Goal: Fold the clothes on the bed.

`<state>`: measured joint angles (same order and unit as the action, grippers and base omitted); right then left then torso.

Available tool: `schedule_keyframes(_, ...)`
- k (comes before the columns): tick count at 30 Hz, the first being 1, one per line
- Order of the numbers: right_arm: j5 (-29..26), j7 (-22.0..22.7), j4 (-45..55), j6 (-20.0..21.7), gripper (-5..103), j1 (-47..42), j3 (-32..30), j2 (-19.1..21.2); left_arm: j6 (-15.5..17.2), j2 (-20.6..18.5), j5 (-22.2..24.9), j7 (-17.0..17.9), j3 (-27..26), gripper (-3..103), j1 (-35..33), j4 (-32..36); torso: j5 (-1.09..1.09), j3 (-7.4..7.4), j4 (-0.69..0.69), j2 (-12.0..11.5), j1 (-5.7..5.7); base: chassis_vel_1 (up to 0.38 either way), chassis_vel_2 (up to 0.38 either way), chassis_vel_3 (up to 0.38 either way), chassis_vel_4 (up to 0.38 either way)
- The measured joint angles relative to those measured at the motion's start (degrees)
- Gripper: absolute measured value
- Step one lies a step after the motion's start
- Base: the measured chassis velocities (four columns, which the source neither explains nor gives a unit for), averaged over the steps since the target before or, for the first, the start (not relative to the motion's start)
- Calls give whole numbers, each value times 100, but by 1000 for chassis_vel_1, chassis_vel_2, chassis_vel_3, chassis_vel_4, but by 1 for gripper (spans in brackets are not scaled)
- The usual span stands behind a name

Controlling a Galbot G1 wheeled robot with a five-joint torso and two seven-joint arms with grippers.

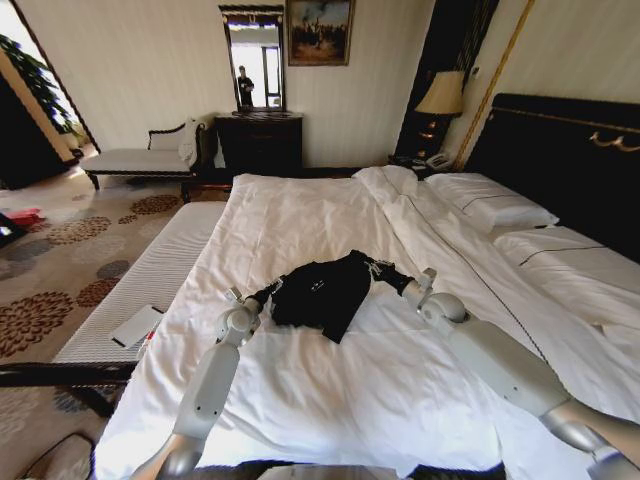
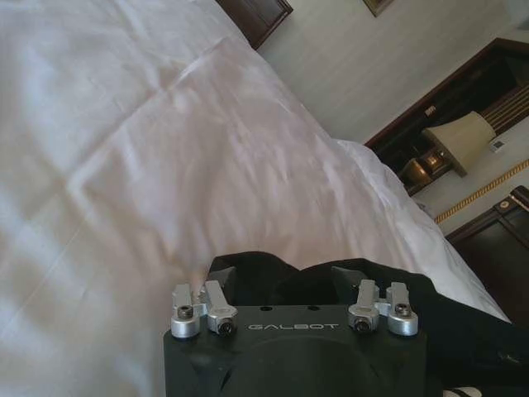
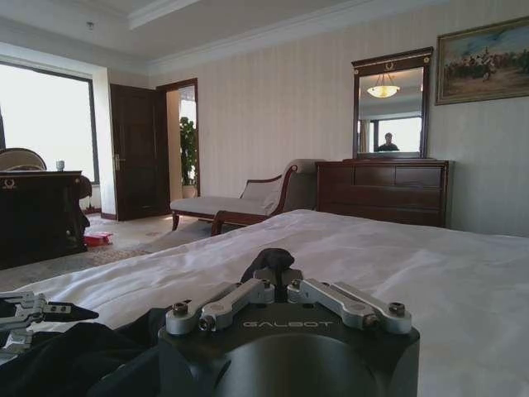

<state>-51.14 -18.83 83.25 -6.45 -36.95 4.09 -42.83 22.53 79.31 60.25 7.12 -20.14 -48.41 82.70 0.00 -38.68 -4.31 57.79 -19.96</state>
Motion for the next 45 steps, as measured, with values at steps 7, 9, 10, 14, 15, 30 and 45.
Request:
schedule_keyframes(7,13,-3,3,-2,1,-16,-29,30,-9,2,-87,-81,18,36,-74,-85,0,0,0,0,0,0,0,0,0)
schedule_keyframes(9,14,-3,7,-2,1,-21,-46,46,-11,10,-106,-99,22,31,-98,-87,0,0,0,0,0,0,0,0,0)
schedule_keyframes(10,14,-3,7,-2,1,-21,-46,46,-11,10,-106,-99,22,31,-98,-87,0,0,0,0,0,0,0,0,0)
schedule_keyframes(14,17,-6,3,-2,1,-36,-78,62,-13,30,-135,-109,31,10,-101,-108,0,0,0,0,0,0,0,0,0)
schedule_keyframes(15,27,-6,-2,-3,1,-47,-92,56,-14,45,-142,-112,39,4,-101,-108,0,0,0,0,0,0,0,0,0)
schedule_keyframes(30,117,-4,-4,-13,1,-137,-117,2,-25,169,-230,-130,101,32,-70,-125,0,0,0,0,0,0,0,0,0)
schedule_keyframes(45,121,-4,8,-18,1,-175,-156,24,-52,251,-308,-155,166,50,7,-255,0,0,0,0,0,0,0,0,0)
